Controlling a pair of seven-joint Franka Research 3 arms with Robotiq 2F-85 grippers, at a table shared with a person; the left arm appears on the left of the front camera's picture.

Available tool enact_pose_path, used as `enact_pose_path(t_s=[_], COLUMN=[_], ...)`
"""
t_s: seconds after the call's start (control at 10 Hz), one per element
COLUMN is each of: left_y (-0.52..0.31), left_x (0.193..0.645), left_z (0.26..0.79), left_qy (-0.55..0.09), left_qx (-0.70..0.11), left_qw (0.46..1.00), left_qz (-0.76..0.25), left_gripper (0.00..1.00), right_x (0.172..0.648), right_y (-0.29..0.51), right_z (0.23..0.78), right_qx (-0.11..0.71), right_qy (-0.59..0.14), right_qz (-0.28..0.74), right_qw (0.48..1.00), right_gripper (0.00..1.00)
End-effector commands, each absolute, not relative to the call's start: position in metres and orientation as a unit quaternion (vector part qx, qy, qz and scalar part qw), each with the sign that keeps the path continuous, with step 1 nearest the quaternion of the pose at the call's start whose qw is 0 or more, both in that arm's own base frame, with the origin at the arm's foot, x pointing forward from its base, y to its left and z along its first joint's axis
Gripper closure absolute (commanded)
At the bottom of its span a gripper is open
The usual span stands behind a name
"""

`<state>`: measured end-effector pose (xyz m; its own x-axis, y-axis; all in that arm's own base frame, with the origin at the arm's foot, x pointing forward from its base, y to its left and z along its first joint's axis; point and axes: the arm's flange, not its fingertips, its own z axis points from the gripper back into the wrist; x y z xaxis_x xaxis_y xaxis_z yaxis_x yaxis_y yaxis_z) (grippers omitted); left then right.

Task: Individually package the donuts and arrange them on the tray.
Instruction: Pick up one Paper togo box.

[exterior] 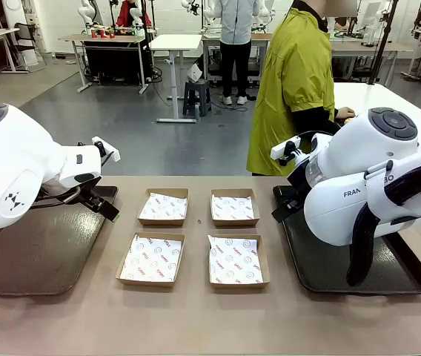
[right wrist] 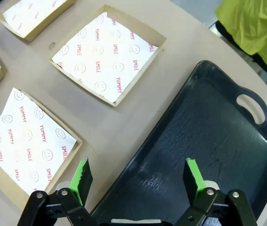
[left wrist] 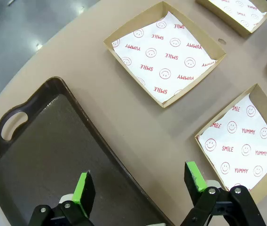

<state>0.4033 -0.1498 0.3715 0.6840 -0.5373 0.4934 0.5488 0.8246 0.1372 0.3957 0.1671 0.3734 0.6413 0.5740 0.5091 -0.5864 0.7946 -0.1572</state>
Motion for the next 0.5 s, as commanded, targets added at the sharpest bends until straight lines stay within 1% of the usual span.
enact_pose_path(t_s=[0.0, 0.1, 0.2, 0.4], left_y=[-0.143, -0.133, -0.119, -0.091], left_x=[0.376, 0.339, 0.307, 0.26], left_z=[0.384, 0.396, 0.41, 0.425], left_qy=[-0.265, -0.256, -0.248, -0.21], left_qx=[-0.018, -0.028, -0.028, -0.028], left_qw=[0.909, 0.898, 0.896, 0.899], left_qz=[-0.32, -0.357, -0.368, -0.383], left_gripper=[0.0, 0.0, 0.0, 0.0], right_x=[0.377, 0.35, 0.324, 0.268], right_y=[0.163, 0.152, 0.138, 0.11], right_z=[0.384, 0.396, 0.408, 0.429], right_qx=[-0.003, -0.004, -0.008, -0.009], right_qy=[-0.269, -0.25, -0.233, -0.187], right_qz=[0.324, 0.329, 0.322, 0.327], right_qw=[0.907, 0.911, 0.918, 0.927], right_gripper=[0.0, 0.0, 0.0, 0.0])
